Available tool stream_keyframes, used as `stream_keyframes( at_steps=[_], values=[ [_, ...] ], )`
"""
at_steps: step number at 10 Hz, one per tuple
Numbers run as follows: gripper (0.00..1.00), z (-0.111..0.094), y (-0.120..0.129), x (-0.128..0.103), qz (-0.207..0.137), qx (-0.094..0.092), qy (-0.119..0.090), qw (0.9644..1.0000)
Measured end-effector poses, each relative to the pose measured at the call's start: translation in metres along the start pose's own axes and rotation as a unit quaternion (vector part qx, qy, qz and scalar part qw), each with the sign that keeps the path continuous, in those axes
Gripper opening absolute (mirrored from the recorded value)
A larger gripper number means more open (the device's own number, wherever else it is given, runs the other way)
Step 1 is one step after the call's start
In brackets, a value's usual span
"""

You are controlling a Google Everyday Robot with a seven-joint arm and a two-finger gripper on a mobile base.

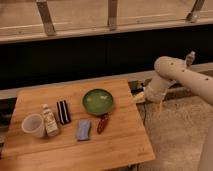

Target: Place the white sponge in the ceramic bowl

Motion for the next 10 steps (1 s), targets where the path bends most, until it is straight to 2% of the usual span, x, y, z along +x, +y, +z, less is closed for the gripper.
stream_keyframes(
  at_steps=[5,7,8,10],
  values=[
    [0.8,-0.001,0.0,0.0,-0.001,0.0,-0.002,1.0],
    [0.8,0.0,0.011,0.011,-0.039,-0.013,-0.011,0.9991],
    [0.8,0.005,0.032,0.024,-0.082,-0.013,-0.018,0.9964],
    [0.8,0.02,0.076,0.06,-0.159,-0.003,-0.025,0.987]
  ],
)
